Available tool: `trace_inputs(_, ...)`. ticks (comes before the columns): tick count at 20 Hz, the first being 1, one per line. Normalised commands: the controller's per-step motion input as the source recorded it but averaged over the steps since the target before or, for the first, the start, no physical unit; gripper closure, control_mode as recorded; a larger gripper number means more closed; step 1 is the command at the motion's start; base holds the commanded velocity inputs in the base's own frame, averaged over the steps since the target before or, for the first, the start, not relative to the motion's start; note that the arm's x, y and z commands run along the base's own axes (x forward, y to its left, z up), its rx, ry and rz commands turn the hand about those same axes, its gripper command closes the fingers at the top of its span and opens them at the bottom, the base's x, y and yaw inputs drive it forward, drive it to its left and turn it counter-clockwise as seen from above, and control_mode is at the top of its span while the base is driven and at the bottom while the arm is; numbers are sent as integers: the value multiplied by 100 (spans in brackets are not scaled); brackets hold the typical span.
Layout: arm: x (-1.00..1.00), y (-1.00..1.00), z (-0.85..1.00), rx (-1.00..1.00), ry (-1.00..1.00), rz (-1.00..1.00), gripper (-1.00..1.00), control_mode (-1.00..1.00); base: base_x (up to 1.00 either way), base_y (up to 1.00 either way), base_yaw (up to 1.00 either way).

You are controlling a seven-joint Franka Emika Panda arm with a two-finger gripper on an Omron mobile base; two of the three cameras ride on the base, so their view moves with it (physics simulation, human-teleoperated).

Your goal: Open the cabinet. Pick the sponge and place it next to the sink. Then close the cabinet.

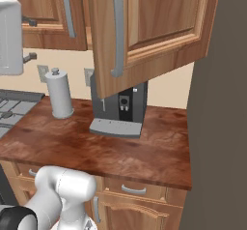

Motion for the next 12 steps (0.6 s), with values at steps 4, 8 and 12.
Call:
trace_inputs(4,23,-17,0,-6,0,-1,-100,-100,0,0,0)
trace_inputs(8,5,-42,0,-7,0,-6,-100,-100,0,0,0)
trace_inputs(12,0,-53,0,-8,0,-10,-100,-100,0,0,0)
